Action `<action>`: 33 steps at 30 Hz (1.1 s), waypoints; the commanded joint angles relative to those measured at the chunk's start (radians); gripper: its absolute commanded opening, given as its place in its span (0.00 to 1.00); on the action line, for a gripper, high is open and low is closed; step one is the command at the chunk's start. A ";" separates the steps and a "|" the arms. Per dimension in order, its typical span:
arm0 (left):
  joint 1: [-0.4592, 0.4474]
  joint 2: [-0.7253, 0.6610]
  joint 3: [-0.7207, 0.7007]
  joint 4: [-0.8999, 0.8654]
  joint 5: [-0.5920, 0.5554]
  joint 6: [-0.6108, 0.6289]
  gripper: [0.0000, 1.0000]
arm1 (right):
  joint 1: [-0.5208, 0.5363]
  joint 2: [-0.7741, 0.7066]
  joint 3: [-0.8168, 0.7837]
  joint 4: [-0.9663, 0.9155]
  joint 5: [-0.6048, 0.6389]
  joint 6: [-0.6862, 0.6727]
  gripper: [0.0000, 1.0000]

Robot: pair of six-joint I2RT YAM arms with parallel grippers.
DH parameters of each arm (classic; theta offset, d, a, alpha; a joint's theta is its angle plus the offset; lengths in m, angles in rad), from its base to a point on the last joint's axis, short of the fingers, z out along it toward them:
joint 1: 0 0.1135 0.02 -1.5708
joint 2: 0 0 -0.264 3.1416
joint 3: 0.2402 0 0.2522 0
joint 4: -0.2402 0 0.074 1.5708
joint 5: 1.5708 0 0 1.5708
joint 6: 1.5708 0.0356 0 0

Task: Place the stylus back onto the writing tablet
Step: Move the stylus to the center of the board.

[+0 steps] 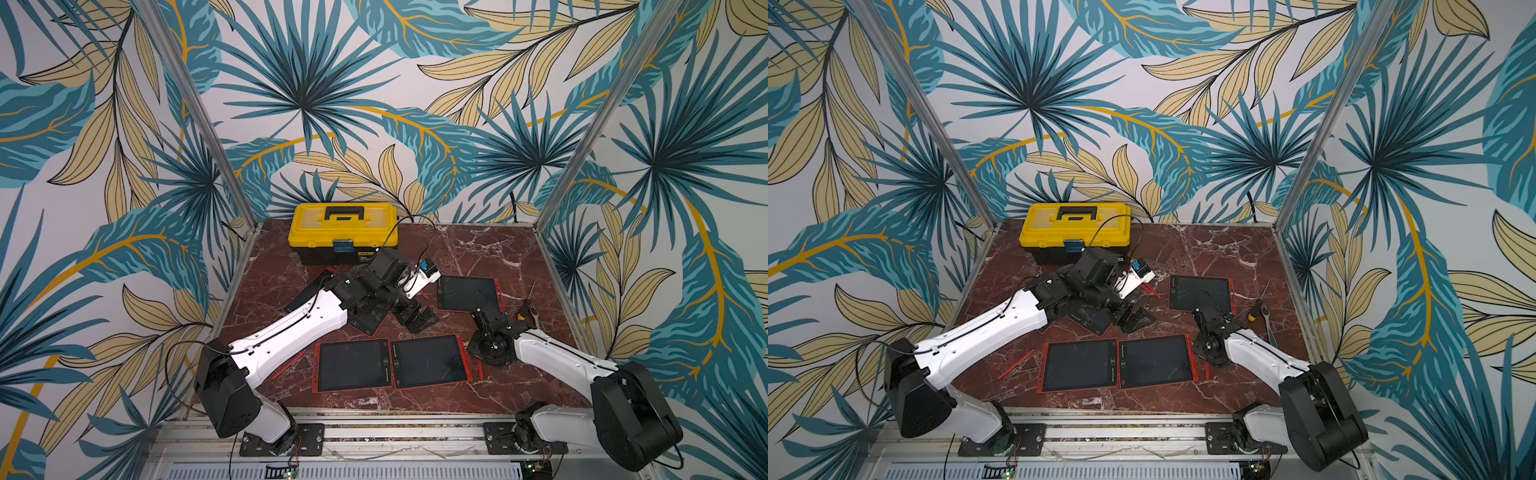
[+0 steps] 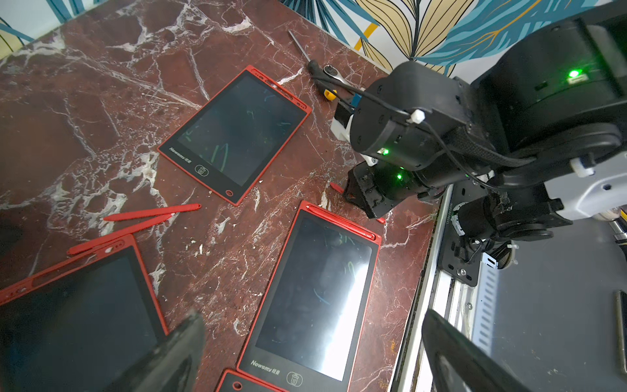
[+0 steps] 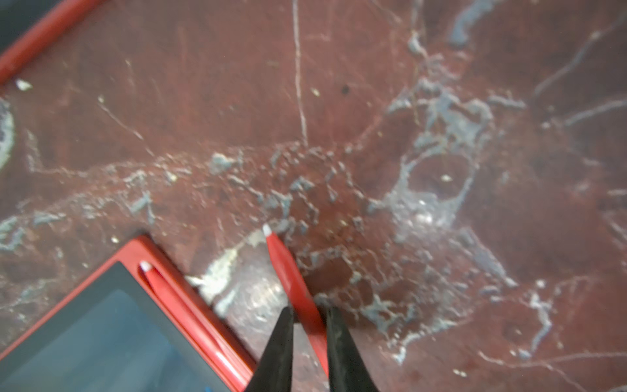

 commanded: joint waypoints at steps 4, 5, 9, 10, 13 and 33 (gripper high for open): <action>0.013 -0.030 -0.029 -0.006 0.017 -0.003 1.00 | -0.015 0.108 0.064 0.072 -0.012 -0.029 0.14; 0.014 -0.027 -0.030 -0.006 0.017 -0.003 1.00 | -0.019 0.126 0.077 0.083 -0.012 -0.036 0.14; 0.016 -0.029 -0.032 -0.006 0.014 -0.005 1.00 | -0.030 0.198 0.138 0.097 -0.011 -0.090 0.13; 0.017 -0.030 -0.032 -0.006 0.013 -0.005 1.00 | -0.031 0.215 0.160 0.094 -0.009 -0.112 0.12; 0.020 -0.028 -0.033 -0.006 0.013 -0.002 1.00 | -0.038 0.256 0.210 0.087 -0.012 -0.175 0.12; 0.031 0.049 0.132 0.015 0.117 0.020 1.00 | -0.042 0.275 0.258 0.036 -0.044 -0.297 0.12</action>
